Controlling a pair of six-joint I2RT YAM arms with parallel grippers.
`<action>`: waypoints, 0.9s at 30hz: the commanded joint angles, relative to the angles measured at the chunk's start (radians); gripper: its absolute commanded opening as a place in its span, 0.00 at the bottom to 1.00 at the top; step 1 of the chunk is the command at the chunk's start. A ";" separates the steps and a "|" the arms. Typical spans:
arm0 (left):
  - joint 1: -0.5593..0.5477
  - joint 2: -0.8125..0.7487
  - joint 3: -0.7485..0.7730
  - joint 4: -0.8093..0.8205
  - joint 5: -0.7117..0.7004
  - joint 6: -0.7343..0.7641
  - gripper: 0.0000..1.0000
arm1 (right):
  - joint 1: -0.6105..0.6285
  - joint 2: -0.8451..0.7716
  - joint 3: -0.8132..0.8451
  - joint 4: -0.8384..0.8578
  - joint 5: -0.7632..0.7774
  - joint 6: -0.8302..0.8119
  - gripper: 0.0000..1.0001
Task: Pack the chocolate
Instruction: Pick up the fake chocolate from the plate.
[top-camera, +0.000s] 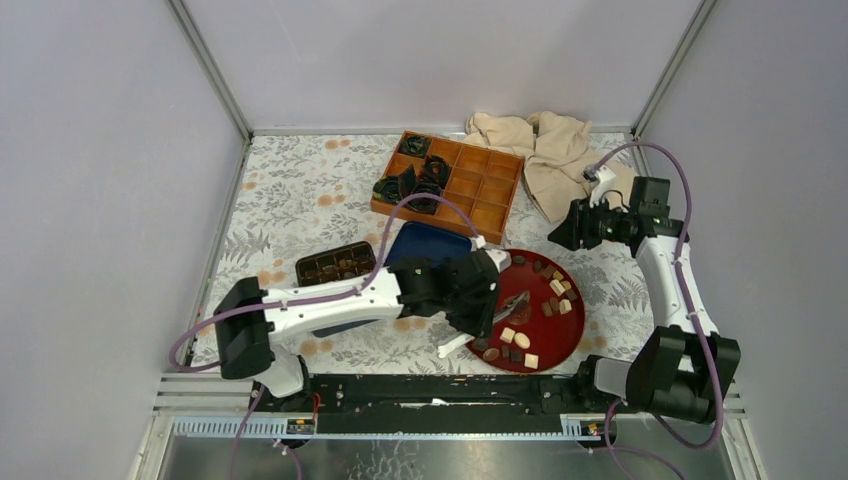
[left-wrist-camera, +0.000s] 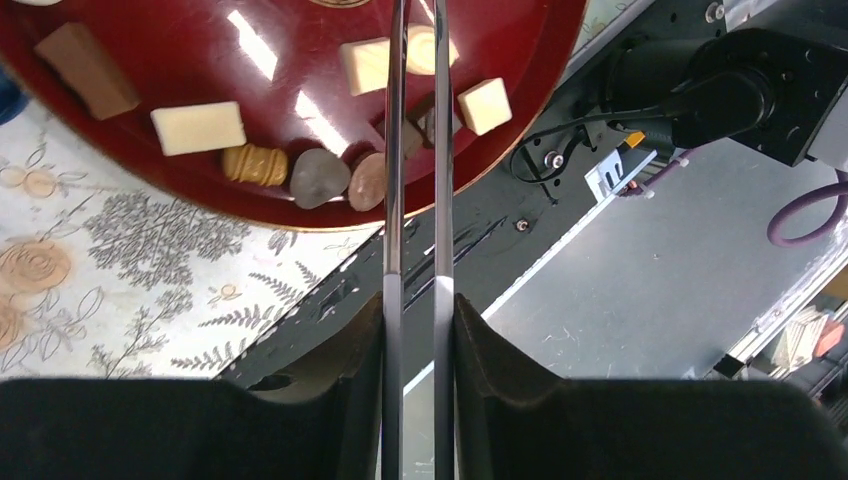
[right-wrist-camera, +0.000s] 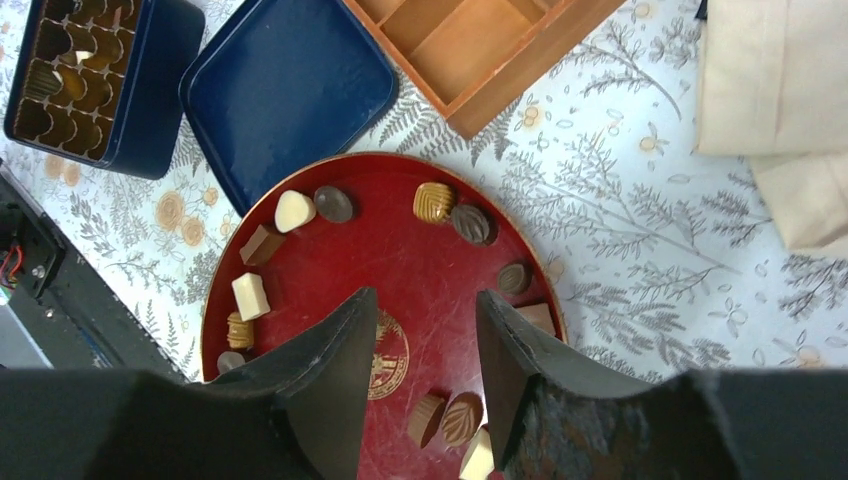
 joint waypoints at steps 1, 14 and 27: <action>-0.029 0.041 0.065 0.076 0.004 0.074 0.34 | -0.037 -0.073 -0.029 0.001 -0.059 0.011 0.49; -0.041 0.212 0.228 0.019 -0.026 0.136 0.42 | -0.073 -0.066 -0.041 0.005 -0.074 0.008 0.49; -0.048 0.344 0.411 -0.180 -0.135 0.014 0.44 | -0.076 -0.058 -0.038 -0.004 -0.093 0.001 0.49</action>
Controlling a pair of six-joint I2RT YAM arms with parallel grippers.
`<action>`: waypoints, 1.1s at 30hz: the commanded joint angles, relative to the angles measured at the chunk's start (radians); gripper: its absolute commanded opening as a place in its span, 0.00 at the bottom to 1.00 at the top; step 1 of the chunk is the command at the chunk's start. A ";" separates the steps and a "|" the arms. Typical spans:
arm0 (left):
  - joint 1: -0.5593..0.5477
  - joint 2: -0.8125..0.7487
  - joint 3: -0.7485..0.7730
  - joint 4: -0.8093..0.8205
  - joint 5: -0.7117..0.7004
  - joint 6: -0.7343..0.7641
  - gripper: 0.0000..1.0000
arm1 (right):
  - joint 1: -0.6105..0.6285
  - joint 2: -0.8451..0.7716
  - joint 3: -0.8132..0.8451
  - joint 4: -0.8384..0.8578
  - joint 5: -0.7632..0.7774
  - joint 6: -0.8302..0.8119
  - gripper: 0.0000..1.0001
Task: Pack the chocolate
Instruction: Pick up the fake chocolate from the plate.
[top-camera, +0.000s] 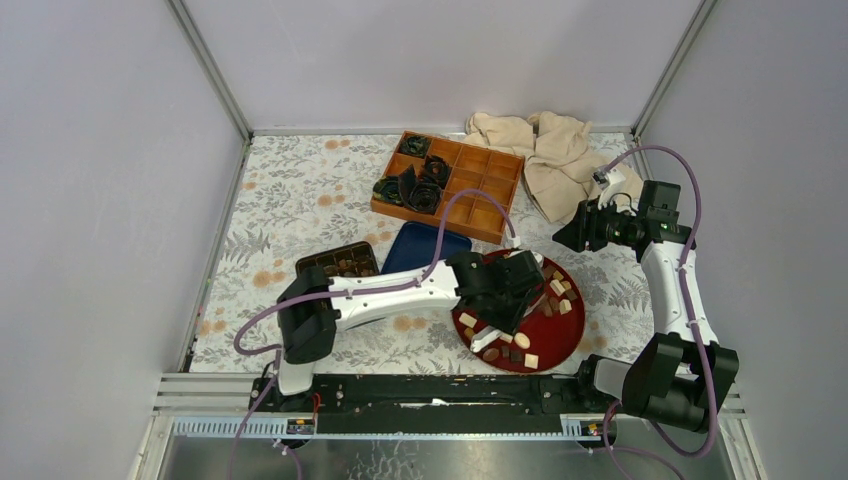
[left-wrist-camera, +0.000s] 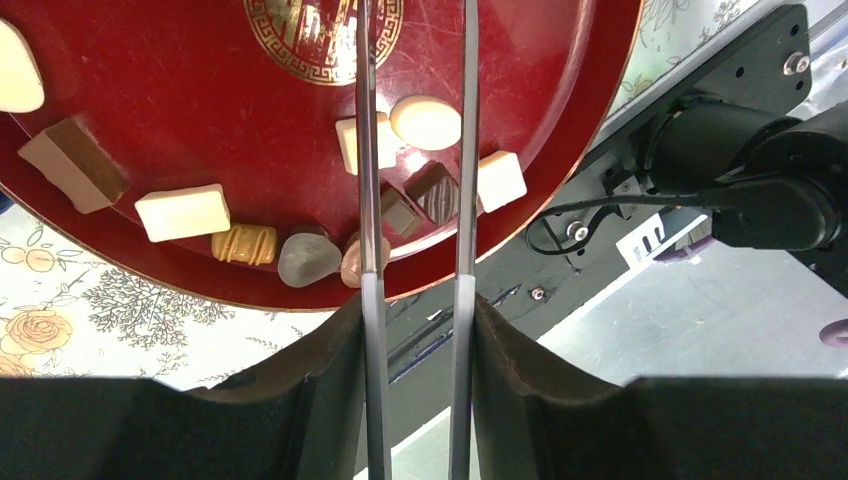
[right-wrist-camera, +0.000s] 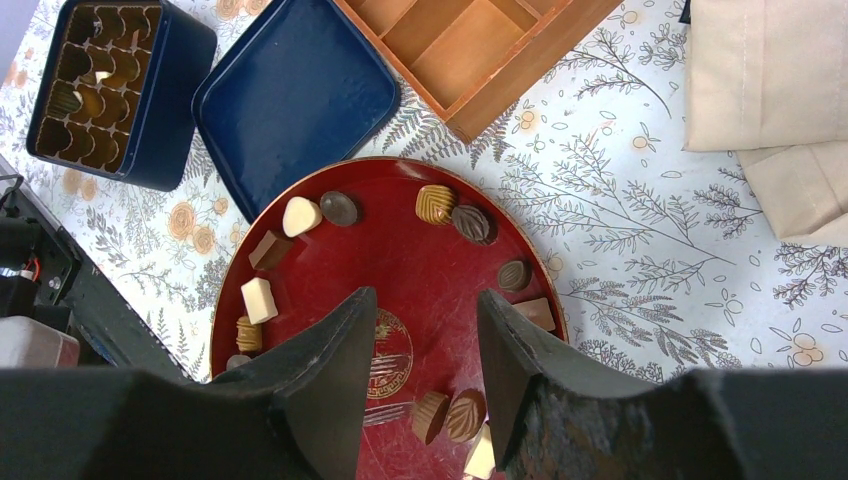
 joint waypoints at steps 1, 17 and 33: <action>-0.013 0.024 0.092 -0.049 -0.038 -0.025 0.45 | -0.005 -0.005 0.002 0.004 -0.043 -0.005 0.49; -0.030 0.134 0.207 -0.122 -0.065 -0.019 0.47 | -0.006 -0.009 0.001 0.002 -0.053 -0.008 0.49; -0.045 0.151 0.245 -0.146 -0.033 0.004 0.48 | -0.006 -0.009 0.001 0.000 -0.059 -0.009 0.49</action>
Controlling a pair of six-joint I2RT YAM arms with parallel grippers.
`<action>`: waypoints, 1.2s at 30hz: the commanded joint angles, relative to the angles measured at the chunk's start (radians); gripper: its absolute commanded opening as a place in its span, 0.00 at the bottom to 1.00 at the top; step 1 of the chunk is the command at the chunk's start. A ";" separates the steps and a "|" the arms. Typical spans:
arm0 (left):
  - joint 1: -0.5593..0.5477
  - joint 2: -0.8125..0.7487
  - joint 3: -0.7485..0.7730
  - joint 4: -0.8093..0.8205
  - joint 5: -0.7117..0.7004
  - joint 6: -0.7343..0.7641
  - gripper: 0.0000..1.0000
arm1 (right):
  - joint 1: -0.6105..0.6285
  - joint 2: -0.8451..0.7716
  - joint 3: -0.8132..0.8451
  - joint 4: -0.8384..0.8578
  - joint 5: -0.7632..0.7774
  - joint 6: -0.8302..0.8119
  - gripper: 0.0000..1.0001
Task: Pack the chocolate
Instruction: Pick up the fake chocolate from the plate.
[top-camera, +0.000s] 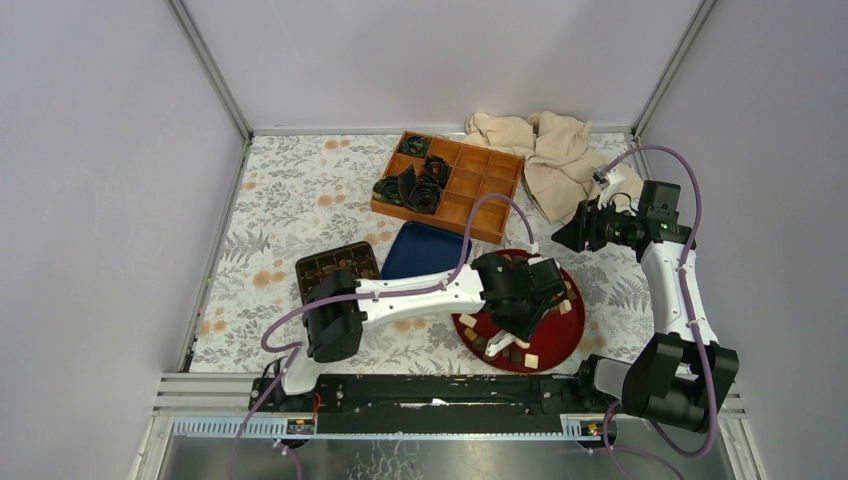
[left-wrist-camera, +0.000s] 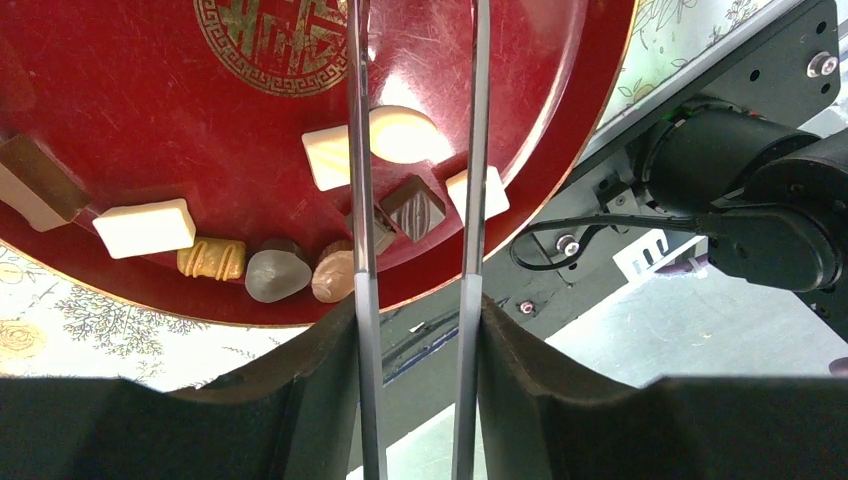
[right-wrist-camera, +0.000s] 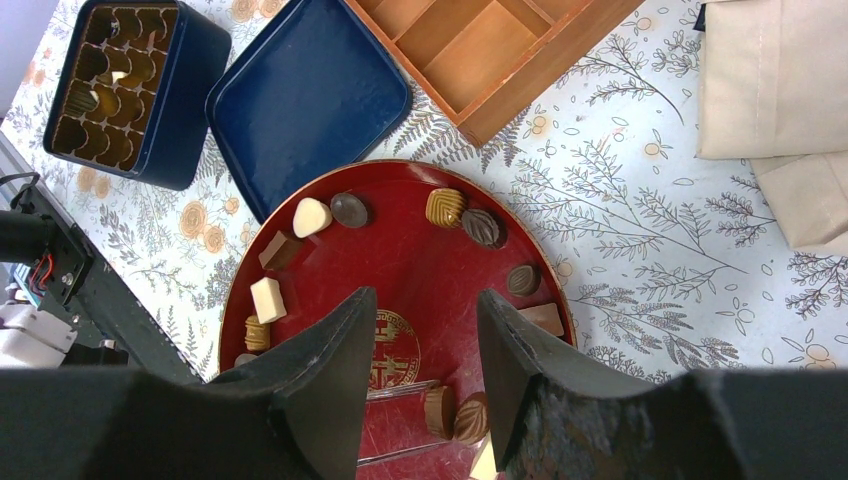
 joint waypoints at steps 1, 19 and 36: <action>-0.009 -0.002 0.026 -0.014 0.001 0.016 0.48 | -0.006 -0.007 0.001 0.000 -0.036 -0.009 0.49; -0.009 0.074 0.112 -0.067 -0.032 0.029 0.48 | -0.006 -0.008 0.001 -0.003 -0.040 -0.013 0.49; -0.009 -0.052 0.047 -0.056 -0.058 0.024 0.18 | -0.007 -0.006 0.001 -0.003 -0.043 -0.015 0.49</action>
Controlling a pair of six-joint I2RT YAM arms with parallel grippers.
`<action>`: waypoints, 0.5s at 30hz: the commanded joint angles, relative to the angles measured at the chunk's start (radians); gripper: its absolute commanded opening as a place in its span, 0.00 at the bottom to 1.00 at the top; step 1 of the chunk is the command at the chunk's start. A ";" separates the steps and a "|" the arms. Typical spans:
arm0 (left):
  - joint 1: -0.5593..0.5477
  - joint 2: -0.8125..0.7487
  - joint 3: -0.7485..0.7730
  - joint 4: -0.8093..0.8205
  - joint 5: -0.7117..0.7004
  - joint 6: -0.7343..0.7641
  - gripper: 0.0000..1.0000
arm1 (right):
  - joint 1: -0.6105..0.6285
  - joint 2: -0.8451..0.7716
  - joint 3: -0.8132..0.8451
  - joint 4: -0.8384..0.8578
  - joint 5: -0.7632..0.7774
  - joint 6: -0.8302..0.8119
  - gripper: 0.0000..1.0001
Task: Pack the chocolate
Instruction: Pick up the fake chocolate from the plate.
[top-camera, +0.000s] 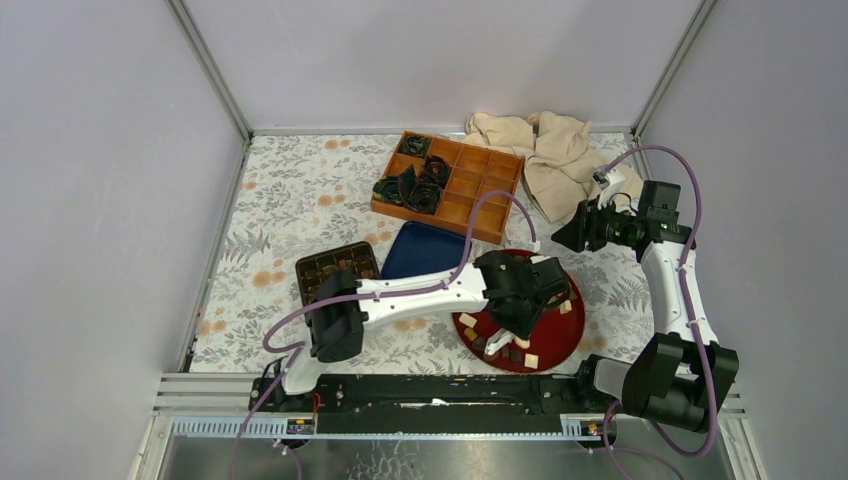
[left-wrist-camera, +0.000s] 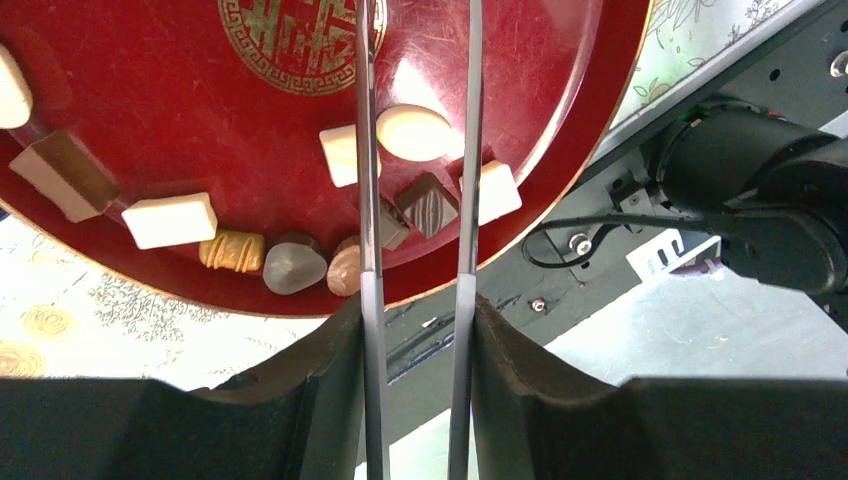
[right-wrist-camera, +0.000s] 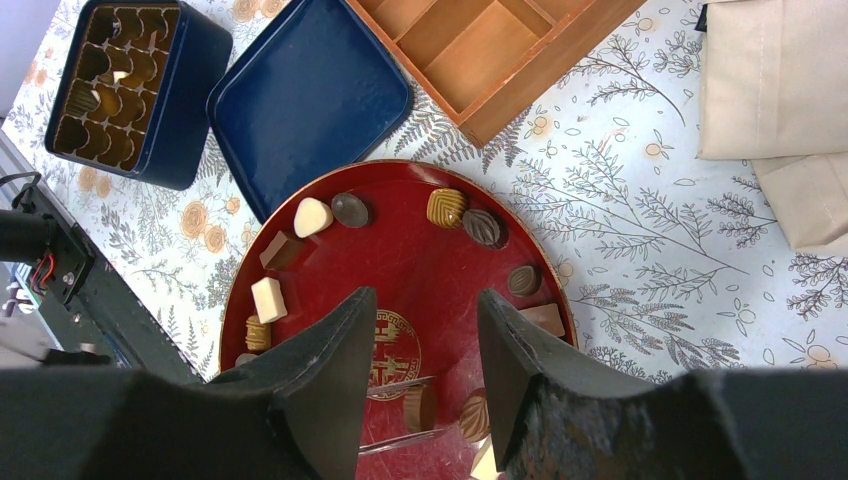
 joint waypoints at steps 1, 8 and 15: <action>-0.005 -0.102 -0.042 0.021 -0.035 0.005 0.18 | -0.007 -0.006 0.001 -0.003 -0.040 -0.014 0.49; 0.011 -0.182 -0.131 0.042 -0.039 -0.010 0.18 | -0.007 -0.003 0.001 -0.003 -0.042 -0.014 0.49; 0.040 -0.322 -0.285 0.041 -0.061 -0.045 0.17 | -0.007 -0.003 0.000 -0.004 -0.042 -0.014 0.49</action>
